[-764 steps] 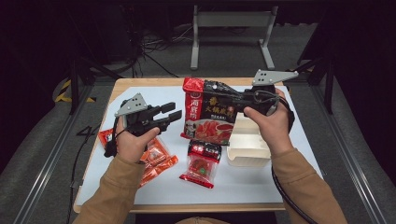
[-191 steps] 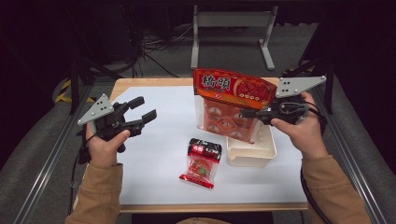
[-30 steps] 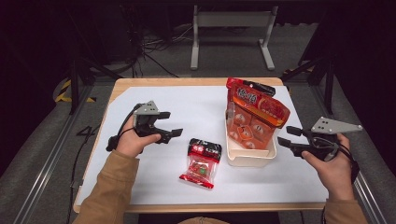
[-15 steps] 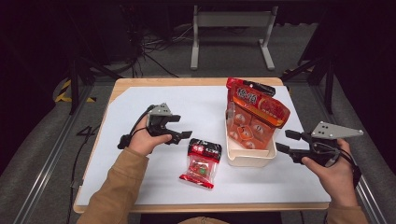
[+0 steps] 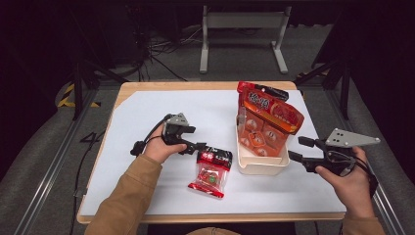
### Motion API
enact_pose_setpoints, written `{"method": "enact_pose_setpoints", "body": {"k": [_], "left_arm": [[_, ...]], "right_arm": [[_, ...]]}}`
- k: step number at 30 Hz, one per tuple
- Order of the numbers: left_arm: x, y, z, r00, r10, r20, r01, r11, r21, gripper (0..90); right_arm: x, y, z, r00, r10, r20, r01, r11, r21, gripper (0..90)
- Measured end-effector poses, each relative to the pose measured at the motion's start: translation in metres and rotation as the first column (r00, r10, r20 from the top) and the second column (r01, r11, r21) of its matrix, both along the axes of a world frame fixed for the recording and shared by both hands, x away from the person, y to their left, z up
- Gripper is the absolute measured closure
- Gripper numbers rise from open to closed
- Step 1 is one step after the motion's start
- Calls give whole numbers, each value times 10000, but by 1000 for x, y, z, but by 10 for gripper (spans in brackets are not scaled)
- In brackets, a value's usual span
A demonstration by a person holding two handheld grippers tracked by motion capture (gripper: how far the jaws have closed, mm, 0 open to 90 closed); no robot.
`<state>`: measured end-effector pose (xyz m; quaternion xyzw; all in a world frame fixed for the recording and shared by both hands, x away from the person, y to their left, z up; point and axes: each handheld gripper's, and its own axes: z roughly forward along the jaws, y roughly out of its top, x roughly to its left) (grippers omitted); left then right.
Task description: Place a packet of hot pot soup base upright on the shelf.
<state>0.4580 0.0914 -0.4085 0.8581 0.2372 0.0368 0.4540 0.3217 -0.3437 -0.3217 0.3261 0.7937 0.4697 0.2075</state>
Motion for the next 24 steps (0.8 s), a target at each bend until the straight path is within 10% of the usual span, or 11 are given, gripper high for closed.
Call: {"method": "enact_pose_setpoints", "body": {"k": [24], "left_arm": [[10,-13,-35,9835,-667,-1681,643,9977,-195,430]], "right_arm": [[4,0,-4,9999,73,-90,-73,10000,-26,364]]}}
